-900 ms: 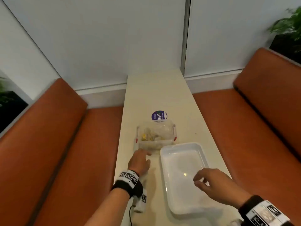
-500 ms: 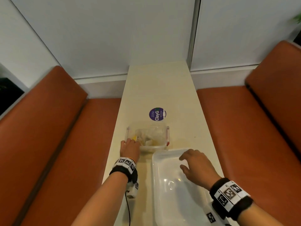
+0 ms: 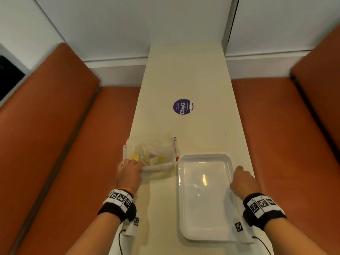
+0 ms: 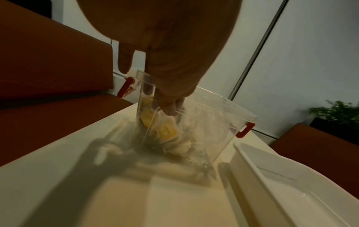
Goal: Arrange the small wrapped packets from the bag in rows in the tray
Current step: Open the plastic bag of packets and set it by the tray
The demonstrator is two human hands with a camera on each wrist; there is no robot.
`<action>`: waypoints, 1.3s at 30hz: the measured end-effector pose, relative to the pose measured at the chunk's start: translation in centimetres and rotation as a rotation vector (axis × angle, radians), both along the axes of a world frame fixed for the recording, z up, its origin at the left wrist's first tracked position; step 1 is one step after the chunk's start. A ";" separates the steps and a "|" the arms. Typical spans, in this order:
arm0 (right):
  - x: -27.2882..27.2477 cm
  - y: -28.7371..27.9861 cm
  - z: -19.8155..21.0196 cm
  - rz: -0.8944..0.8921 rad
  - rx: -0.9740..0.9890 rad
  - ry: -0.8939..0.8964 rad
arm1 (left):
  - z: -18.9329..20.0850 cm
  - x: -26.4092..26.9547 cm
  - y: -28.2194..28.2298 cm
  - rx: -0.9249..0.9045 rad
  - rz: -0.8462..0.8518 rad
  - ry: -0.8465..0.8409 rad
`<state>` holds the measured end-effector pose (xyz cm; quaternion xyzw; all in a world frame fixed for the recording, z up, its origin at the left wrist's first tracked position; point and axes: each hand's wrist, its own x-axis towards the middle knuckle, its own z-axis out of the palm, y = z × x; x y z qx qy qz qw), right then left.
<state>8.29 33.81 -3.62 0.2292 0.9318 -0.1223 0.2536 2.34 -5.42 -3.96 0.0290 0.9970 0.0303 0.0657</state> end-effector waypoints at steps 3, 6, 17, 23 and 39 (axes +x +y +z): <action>1.8 0.8 0.4 -0.051 0.039 -0.002 | -0.6 1.9 -1.1 0.073 -0.033 0.050; 3.2 0.9 0.7 -0.154 0.047 0.017 | -0.8 3.4 -1.6 0.138 -0.074 0.084; -0.6 -15.7 7.7 0.400 -0.410 0.521 | 4.2 1.1 -0.6 0.374 -0.165 0.086; -4.8 -21.9 4.8 0.540 -0.299 0.342 | 3.1 -2.9 0.9 0.103 -0.280 -0.234; -7.5 -22.2 10.1 0.501 -0.428 0.324 | 4.7 0.2 -0.8 0.625 0.086 -0.241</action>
